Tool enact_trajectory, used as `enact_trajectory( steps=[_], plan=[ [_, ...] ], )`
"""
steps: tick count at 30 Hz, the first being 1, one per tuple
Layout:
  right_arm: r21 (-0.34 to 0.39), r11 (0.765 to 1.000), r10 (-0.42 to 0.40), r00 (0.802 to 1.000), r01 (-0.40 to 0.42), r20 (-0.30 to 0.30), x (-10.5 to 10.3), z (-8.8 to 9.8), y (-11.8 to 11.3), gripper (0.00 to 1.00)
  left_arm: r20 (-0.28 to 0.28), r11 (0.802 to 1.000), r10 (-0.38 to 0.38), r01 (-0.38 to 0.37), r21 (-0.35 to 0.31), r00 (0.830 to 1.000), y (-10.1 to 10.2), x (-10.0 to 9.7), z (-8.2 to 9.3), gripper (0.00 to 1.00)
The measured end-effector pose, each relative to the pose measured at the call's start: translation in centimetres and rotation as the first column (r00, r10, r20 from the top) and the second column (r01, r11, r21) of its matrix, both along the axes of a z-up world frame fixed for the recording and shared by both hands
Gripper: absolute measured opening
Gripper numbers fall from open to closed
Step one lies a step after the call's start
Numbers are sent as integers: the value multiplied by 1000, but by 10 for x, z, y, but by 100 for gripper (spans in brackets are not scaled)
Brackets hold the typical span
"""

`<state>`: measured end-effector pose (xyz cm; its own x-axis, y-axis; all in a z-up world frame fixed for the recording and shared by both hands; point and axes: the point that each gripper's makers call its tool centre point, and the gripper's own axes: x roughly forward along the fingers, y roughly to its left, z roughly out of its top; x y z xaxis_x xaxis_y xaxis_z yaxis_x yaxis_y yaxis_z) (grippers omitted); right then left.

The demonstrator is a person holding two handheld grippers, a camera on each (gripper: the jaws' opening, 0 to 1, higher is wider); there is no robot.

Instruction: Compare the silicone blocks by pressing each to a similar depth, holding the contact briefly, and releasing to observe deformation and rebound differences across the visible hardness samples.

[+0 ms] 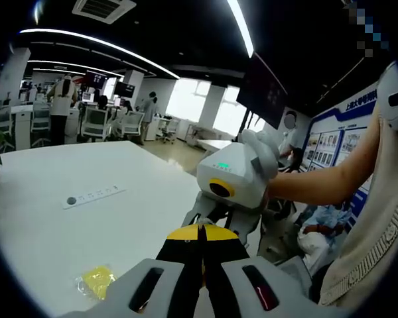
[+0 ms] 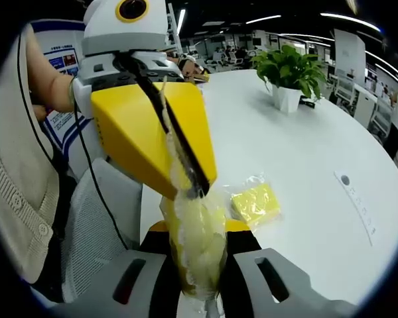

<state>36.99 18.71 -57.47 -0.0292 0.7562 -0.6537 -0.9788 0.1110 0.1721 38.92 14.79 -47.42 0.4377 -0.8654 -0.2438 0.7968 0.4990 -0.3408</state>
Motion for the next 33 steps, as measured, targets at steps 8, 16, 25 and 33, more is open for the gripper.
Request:
enact_trajectory(
  steps=[8, 16, 25, 33],
  plan=[
    [0, 1000, 3, 1000, -3, 3, 1, 0, 0, 13, 1, 1000, 3, -3, 4, 1000, 1, 1, 0, 0],
    [0, 1000, 4, 1000, -4, 8, 3, 0, 1, 15, 2, 1000, 14, -14, 3, 1000, 2, 3, 1, 0],
    [5, 1000, 19, 998, -20, 58, 6, 2, 4, 19, -15, 999, 32, -32, -20, 999, 5, 2, 2, 0],
    [19, 999, 40, 997, -41, 71, 5, 2, 8, 22, -36, 998, 50, -52, -48, 998, 12, 3, 1, 0]
  ],
)
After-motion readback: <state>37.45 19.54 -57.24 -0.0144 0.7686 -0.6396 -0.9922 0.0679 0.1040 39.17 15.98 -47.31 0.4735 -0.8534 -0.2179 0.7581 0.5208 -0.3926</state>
